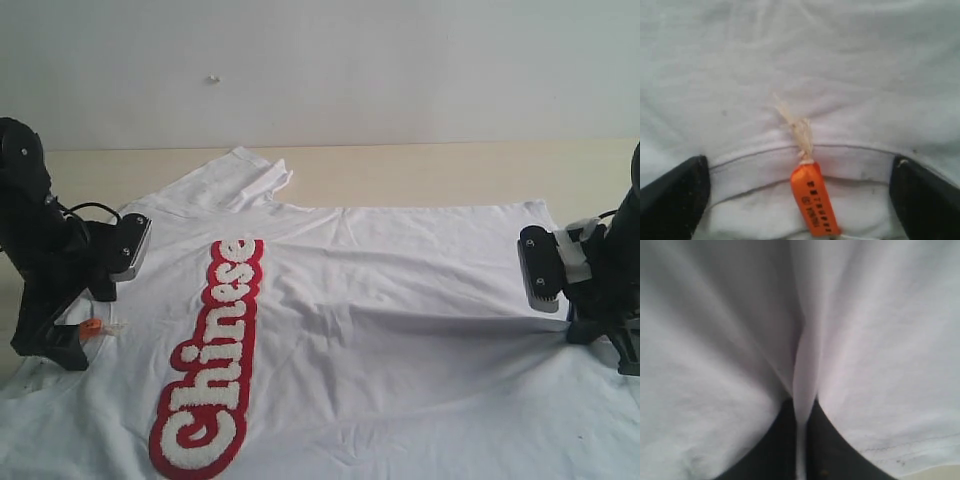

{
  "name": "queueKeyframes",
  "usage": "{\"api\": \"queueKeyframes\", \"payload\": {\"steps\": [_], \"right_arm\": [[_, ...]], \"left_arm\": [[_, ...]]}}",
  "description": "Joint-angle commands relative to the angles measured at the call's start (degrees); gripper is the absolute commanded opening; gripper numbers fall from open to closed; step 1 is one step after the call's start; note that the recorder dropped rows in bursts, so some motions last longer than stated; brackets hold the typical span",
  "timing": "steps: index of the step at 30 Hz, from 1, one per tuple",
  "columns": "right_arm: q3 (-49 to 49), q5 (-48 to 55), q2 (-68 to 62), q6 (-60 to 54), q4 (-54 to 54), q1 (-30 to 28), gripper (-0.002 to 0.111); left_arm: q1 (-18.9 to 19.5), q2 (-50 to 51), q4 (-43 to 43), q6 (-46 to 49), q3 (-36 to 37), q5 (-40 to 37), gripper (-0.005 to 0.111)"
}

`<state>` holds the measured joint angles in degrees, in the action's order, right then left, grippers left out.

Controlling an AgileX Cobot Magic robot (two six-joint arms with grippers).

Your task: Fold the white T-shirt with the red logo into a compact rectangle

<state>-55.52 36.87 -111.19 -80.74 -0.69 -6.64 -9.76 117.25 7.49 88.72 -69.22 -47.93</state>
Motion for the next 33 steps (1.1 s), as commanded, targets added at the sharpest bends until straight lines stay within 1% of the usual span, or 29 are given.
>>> {"api": "queueKeyframes", "payload": {"steps": [1, 2, 3, 6, 8, 9, 10, 12, 15, 21, 26, 33], "right_arm": [[1.76, -5.18, -4.70, 1.54, 0.69, -0.07, 0.000], [1.76, -5.18, -4.70, 1.54, 0.69, -0.07, 0.000], [1.76, -5.18, -4.70, 1.54, 0.69, -0.07, 0.000], [1.76, -4.54, -4.70, 1.54, 0.69, -0.07, 0.000], [1.76, -3.93, -3.05, 1.54, 0.69, -0.07, 0.000], [1.61, -3.93, -0.77, 1.41, 0.69, -0.07, 0.000], [0.58, -3.12, 1.54, 1.41, 0.69, -0.07, 0.000], [-1.67, -0.28, 5.58, 1.55, 0.69, -0.07, 0.000], [-4.20, 2.00, 8.80, 2.01, 0.69, -0.07, 0.000], [-7.54, 7.88, 13.95, 3.02, 0.69, -0.07, 0.000], [-8.37, 9.80, 18.31, 3.02, 0.69, -0.07, 0.000], [-8.37, 12.16, 25.37, 4.51, 0.69, -0.07, 0.000]], "left_arm": [[0.14, 3.65, 0.55, -3.39, 0.58, -0.69, 0.039], [0.14, 4.05, 0.55, -3.90, 0.58, -0.45, 0.009], [0.14, 4.07, 0.55, -3.91, 0.58, -0.42, 0.001], [0.14, 3.95, 0.42, -4.18, 0.58, -0.80, 0.001], [0.14, 2.30, -4.45, -5.47, 0.58, -1.90, 0.001], [0.14, -0.08, -8.40, -7.22, 0.58, -2.68, 0.001], [0.46, -3.16, -10.34, -7.54, 0.58, -2.68, 0.001], [1.91, -8.21, -9.15, -7.54, 0.58, -2.30, 0.001], [3.05, -12.24, -8.99, -7.89, 0.58, -4.52, 0.001], [3.04, -21.22, -10.09, -7.89, 0.58, -6.17, 0.001], [3.04, -27.87, -12.18, -7.89, 0.58, -7.02, 0.001], [3.04, -33.62, -11.06, -8.05, 0.37, -9.44, 0.001]]}}
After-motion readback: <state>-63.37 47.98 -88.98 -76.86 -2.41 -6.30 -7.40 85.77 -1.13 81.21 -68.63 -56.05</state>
